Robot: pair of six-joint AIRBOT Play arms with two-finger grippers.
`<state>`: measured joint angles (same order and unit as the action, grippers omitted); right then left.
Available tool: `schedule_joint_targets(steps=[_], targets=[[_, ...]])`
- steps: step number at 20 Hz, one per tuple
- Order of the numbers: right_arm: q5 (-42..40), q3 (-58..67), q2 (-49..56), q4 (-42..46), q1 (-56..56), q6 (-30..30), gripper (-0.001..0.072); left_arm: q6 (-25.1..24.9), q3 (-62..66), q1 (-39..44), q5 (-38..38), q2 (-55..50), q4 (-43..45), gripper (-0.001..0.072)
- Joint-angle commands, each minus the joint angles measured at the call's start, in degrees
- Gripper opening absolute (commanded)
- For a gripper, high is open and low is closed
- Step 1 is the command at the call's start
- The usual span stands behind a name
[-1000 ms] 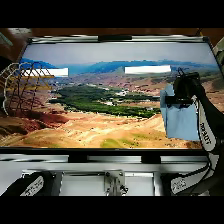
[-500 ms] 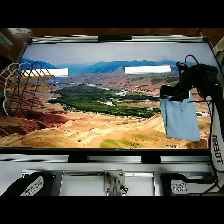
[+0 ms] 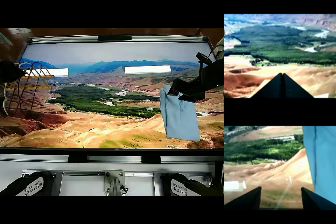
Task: Fold the shirts.
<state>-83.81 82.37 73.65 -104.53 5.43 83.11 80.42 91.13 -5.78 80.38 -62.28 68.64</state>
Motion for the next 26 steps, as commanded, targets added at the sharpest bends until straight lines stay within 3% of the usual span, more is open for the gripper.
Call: schedule_joint_targets(steps=[1, 5, 10, 26], targets=[[-5.0, 0.1, -1.5, 2.1, -3.8, -1.6, 0.0616, -0.8, 0.0, 6.1, 6.2, -4.0, 10.8, 0.0026], [-5.4, 0.1, -0.4, 14.9, -13.0, -4.6, 0.0617, 3.2, -2.0, 11.3, 5.7, -7.6, 20.7, 0.0026], [-4.8, 0.1, 1.4, 10.5, -14.2, -4.8, 0.0617, 5.8, -4.8, 11.7, 6.2, -10.1, 20.7, 0.0072], [-3.7, 0.1, 1.4, 10.6, -14.1, -4.8, 0.0617, 5.8, -4.8, 11.6, 6.2, -10.4, 20.7, 0.0069]])
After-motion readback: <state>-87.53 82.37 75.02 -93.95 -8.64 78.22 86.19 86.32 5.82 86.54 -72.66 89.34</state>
